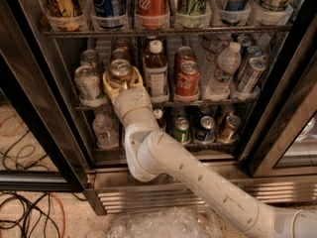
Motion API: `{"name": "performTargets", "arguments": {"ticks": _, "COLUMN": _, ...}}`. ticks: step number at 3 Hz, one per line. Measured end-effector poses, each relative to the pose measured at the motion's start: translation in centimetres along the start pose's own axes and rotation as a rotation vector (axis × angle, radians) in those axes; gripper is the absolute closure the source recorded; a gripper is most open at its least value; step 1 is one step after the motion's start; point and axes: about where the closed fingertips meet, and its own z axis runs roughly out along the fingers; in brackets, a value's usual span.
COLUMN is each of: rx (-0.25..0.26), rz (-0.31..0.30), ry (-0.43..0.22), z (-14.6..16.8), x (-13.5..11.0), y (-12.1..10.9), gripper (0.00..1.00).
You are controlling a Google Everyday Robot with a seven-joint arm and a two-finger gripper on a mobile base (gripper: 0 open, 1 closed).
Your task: Pick orange can from middle shelf of fridge
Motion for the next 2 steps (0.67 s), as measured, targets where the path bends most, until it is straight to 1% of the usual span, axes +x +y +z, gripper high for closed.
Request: {"name": "performTargets", "arguments": {"ticks": 2, "rx": -0.054, "rz": -0.031, "ry": -0.029, "z": -2.1, "x": -2.0, "y": 0.4, "gripper": 1.00}}
